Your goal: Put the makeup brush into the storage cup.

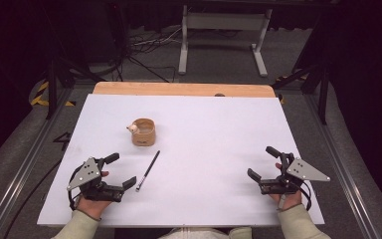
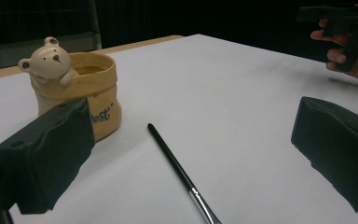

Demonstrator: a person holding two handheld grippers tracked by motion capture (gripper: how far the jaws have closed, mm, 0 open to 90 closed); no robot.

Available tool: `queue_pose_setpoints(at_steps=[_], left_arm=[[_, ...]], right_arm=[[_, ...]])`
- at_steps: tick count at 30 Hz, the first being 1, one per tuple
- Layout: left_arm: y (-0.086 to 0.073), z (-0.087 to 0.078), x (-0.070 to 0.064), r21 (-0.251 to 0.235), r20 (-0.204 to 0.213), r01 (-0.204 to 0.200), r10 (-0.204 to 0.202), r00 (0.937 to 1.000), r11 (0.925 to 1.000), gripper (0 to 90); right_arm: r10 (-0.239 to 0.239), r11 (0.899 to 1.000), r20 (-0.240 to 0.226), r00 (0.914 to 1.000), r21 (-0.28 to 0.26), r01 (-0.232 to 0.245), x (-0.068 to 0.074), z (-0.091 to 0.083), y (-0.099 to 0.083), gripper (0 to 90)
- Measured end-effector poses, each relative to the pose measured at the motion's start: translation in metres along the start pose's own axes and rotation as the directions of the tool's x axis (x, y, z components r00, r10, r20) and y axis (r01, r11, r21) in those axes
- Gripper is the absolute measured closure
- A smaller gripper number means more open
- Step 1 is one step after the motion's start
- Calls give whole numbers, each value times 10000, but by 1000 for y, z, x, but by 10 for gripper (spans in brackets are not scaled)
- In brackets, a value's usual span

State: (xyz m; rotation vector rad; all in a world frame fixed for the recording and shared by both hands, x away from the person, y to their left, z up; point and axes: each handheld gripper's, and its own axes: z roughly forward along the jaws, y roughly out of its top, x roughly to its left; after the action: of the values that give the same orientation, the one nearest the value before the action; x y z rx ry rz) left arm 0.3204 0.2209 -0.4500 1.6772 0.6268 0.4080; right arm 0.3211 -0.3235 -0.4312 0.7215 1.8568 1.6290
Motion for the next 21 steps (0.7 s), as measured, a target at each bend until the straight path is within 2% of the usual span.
queue_pose_setpoints(at_steps=[4, 11, 15, 21], left_arm=[[2, -1, 0, -72, 83, -51, 52, 10000, 10000, 5], [5, 2, -1, -119, 197, -106, 108, 9997, 9999, 2], [10, 8, -2, -38, 318, 10, -8, 9995, 10000, 0], [22, 18, -4, -77, 534, -80, 84, 9985, 9999, 0]], right_arm=[[-87, 9999, -39, 10000, -52, 87, 1, 1, -1, 0], [106, 9998, -188, 9998, -153, -109, 1, 3, -2, 0], [81, 9999, -246, 9997, -60, -83, 1, 4, -2, 0], [73, 10000, -265, 9996, -20, -74, 1, 4, -3, 0]])
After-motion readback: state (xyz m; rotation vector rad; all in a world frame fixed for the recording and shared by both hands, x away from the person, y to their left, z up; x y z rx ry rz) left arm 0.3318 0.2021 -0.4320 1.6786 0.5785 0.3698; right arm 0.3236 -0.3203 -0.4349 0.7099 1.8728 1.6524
